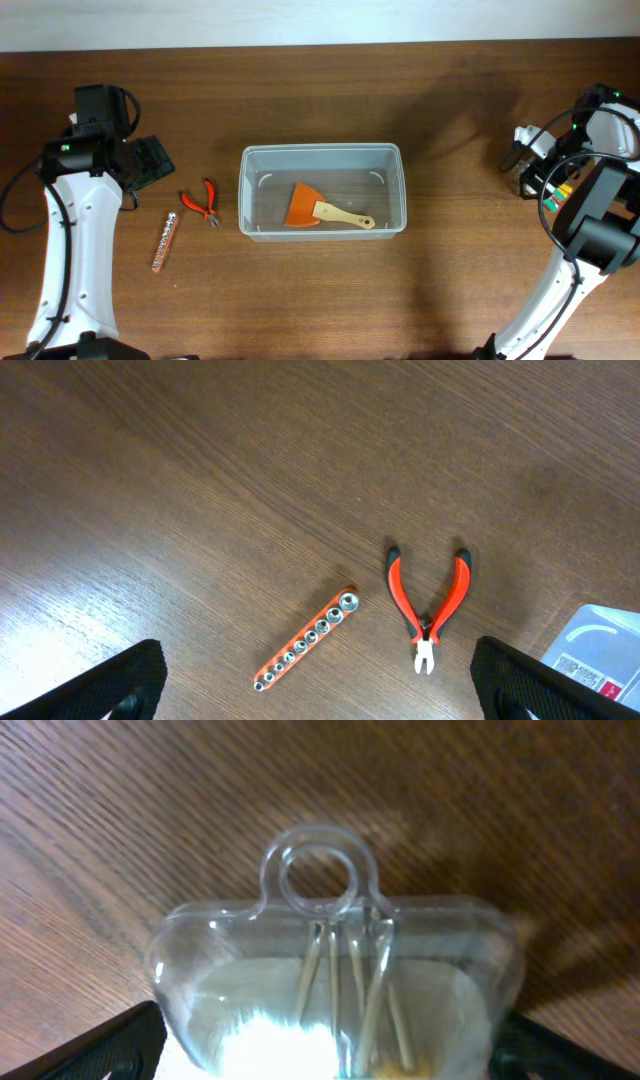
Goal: Pack container
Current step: 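Lower and grasp the packaged tool set with the right gripper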
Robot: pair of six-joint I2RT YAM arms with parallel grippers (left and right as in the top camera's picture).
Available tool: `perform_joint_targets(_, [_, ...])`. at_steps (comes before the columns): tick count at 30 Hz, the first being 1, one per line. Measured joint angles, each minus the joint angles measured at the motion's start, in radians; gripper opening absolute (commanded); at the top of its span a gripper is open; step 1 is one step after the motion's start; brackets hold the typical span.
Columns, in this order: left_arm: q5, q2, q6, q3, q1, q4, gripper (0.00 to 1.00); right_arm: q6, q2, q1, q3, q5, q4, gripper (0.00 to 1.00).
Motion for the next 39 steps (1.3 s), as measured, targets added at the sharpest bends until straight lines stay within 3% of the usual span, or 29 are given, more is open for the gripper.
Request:
perform_joint_targets(5, [0.0,0.0,0.0,0.0,0.0,0.002,0.99,-0.004,-0.004,-0.001,-0.016,0.004,0.025,0.89])
perform_joint_targets(8, [0.0,0.0,0.0,0.0,0.0,0.002,0.99,-0.004,-0.008,-0.002,-0.024,0.007,0.033,0.75])
perform_joint_targets(13, [0.0,0.0,0.0,0.0,0.0,0.002,0.99,-0.004,-0.01,-0.002,-0.03,0.008,0.035,0.72])
perform_joint_targets(16, [0.0,0.0,0.0,0.0,0.0,0.002,0.99,-0.005,-0.011,-0.002,-0.03,0.008,0.032,0.63])
perform_joint_targets(27, [0.0,0.0,0.0,0.0,0.0,0.002,0.99,0.006,-0.013,-0.002,-0.032,0.004,0.032,0.54])
perform_joint_targets(31, [0.0,0.0,0.0,0.0,0.0,0.002,0.99,0.013,-0.013,-0.002,-0.032,0.002,0.032,0.47])
perform_joint_targets(39, [0.0,0.0,0.0,0.0,0.0,0.002,0.99,0.025,-0.014,-0.003,-0.032,-0.004,0.03,0.04])
